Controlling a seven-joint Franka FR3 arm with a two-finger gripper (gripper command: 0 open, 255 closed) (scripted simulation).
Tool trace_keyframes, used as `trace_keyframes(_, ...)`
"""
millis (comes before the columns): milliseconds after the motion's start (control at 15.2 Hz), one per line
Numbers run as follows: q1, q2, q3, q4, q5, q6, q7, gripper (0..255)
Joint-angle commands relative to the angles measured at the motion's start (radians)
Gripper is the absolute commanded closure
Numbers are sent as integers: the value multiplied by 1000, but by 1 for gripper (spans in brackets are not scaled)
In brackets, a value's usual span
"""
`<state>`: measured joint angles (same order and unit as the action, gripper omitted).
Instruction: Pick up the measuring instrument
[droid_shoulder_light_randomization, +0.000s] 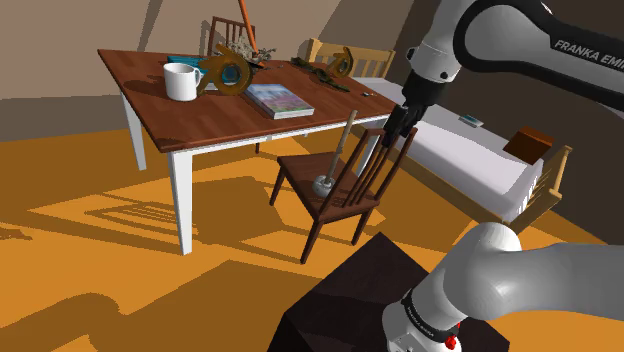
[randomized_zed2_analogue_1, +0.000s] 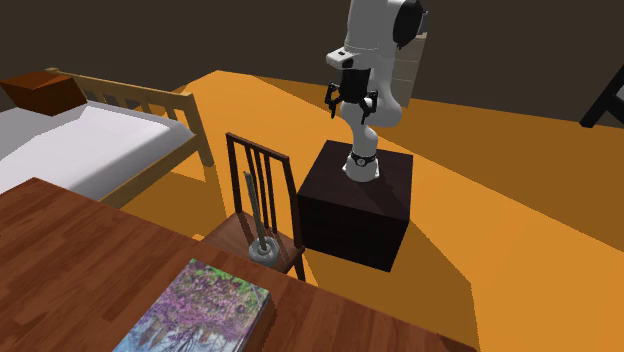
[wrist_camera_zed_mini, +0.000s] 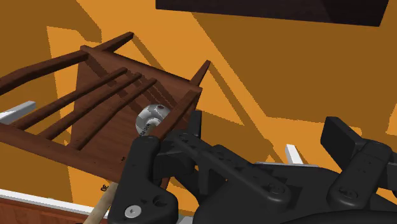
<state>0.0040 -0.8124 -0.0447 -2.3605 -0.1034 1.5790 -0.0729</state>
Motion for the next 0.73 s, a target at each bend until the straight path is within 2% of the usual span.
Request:
trace_keyframes(0,0,0,0,0,0,0,0,0)
trace_keyframes(660,-27,406,-150,276,-20,67,-140,0)
